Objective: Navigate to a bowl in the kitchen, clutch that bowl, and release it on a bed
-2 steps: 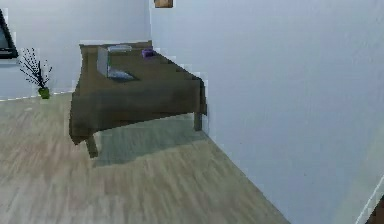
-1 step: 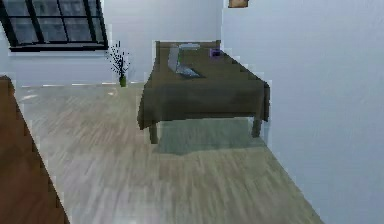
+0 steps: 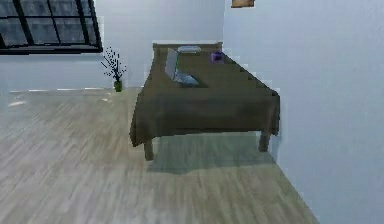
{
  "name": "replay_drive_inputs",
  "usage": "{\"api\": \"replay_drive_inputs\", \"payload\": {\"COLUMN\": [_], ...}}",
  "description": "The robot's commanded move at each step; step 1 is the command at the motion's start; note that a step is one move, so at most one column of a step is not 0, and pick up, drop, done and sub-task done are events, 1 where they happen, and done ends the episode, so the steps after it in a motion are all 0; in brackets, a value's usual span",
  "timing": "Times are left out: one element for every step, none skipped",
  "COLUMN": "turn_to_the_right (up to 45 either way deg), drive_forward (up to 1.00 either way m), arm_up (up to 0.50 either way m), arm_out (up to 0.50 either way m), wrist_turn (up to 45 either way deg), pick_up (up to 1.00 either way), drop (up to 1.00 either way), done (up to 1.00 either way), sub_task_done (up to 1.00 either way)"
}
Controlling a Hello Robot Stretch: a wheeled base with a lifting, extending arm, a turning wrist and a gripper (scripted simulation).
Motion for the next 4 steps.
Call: {"api": "replay_drive_inputs", "payload": {"turn_to_the_right": [-30.0,0.0,-3.0,0.0], "drive_forward": [0.00,1.00,0.00,0.70], "arm_up": [0.00,0.00,0.00,0.00], "arm_out": [0.00,0.00,0.00,0.00], "wrist_turn": [0.0,0.0,0.0,0.0], "pick_up": [0.00,0.00,0.00,0.00], "drop": [0.00,0.00,0.00,0.00], "done": [0.00,0.00,0.00,0.00], "sub_task_done": [0.00,0.00,0.00,0.00]}}
